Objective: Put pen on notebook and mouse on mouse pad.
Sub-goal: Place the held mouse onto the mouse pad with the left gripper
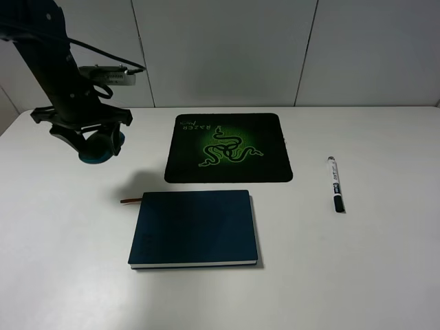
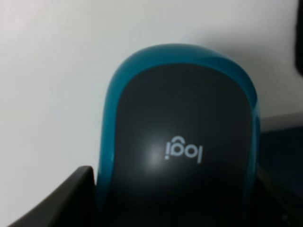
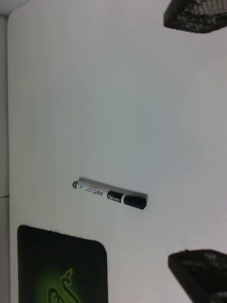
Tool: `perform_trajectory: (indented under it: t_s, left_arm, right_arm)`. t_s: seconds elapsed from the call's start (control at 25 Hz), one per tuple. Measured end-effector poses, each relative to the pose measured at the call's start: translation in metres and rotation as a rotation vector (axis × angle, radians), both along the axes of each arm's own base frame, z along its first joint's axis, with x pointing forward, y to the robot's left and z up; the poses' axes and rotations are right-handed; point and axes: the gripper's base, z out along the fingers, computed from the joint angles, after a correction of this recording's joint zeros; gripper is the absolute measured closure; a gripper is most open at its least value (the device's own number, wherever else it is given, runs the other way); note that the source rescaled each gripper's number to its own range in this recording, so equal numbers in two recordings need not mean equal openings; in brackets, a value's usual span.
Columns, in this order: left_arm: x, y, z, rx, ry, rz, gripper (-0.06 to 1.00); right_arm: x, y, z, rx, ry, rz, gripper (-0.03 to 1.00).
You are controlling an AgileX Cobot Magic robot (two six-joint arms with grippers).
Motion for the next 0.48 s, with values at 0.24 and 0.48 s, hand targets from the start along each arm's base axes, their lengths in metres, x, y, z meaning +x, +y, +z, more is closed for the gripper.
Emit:
perform_trajectory:
  t_s: [0.24, 0.48]
  left_arm:
    - [0.007, -0.022, 0.029, -0.009, -0.048, -0.098, 0.94]
    - [0.007, -0.066, 0.042, -0.026, -0.098, -0.213, 0.94]
  right_arm:
    - [0.000, 0.000, 0.000, 0.000, 0.000, 0.000, -0.03]
    - [0.000, 0.000, 0.000, 0.000, 0.000, 0.000, -0.03]
